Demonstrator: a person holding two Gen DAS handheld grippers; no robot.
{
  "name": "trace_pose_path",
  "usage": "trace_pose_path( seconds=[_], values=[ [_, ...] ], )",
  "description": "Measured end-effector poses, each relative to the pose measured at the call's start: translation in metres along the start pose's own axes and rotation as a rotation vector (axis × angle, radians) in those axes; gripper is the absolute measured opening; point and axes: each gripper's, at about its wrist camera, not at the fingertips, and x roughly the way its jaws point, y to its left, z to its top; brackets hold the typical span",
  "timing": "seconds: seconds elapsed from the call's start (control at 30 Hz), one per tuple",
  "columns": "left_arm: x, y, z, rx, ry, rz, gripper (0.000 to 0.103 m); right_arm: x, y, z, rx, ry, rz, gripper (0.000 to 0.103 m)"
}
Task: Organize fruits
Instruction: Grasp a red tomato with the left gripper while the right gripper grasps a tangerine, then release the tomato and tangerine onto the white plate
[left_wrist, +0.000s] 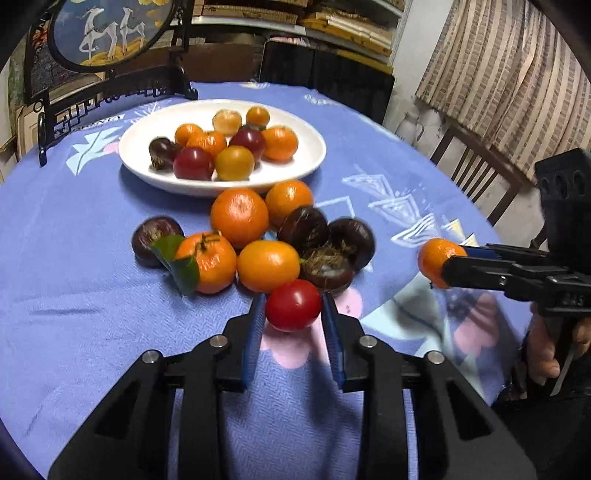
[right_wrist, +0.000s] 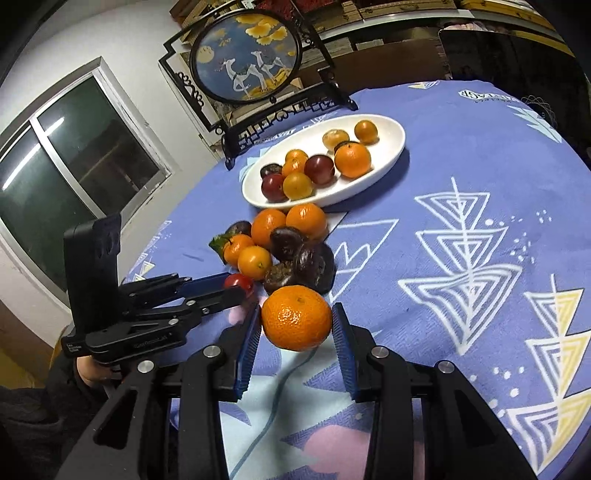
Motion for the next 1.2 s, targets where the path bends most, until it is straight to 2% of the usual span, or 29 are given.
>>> trace_pose_path(
  seconds=[0.17,0.27,0.43,0.6,0.73,0.77,0.83,0.9,1.03,1.13,1.2],
  values=[
    [-0.031,0.005,0.024,0.005,-0.106,0.001,0.03,-0.012,-0.004,0.03,0.001,-0.038,-0.01,0.039],
    [-0.031,0.017,0.05,-0.006,-0.121,0.016,0.03,-0.009,-0.008,0.061,0.011,-0.05,-0.001,0.039],
    [-0.005,0.038,0.102,-0.014,-0.129,0.053,0.03,0.021,-0.015,0.121,0.053,-0.052,0.018,0.039],
    [0.043,0.064,0.149,-0.061,-0.093,0.063,0.03,0.081,-0.026,0.174,0.098,-0.039,-0.023,0.039],
    [0.069,0.079,0.161,-0.084,-0.054,0.09,0.032,0.115,-0.034,0.195,0.116,-0.037,-0.042,0.043],
    [0.07,0.081,0.159,-0.096,-0.052,0.085,0.035,0.118,-0.036,0.197,0.124,-0.037,-0.039,0.046],
    [0.062,0.083,0.152,-0.102,-0.07,0.073,0.057,0.117,-0.038,0.196,0.131,-0.049,-0.06,0.05],
    [0.047,0.078,0.144,-0.074,-0.099,0.098,0.064,0.111,-0.034,0.189,0.11,-0.052,-0.066,0.05],
    [0.014,0.064,0.116,-0.007,-0.104,0.075,0.065,0.087,-0.023,0.164,0.059,-0.049,-0.083,0.051],
    [-0.002,0.05,0.086,0.044,-0.082,0.063,0.067,0.066,-0.013,0.131,-0.004,-0.032,-0.119,0.054],
    [-0.009,0.042,0.063,0.061,-0.059,0.054,0.068,0.059,-0.01,0.109,-0.032,0.004,-0.098,0.054]
  ],
)
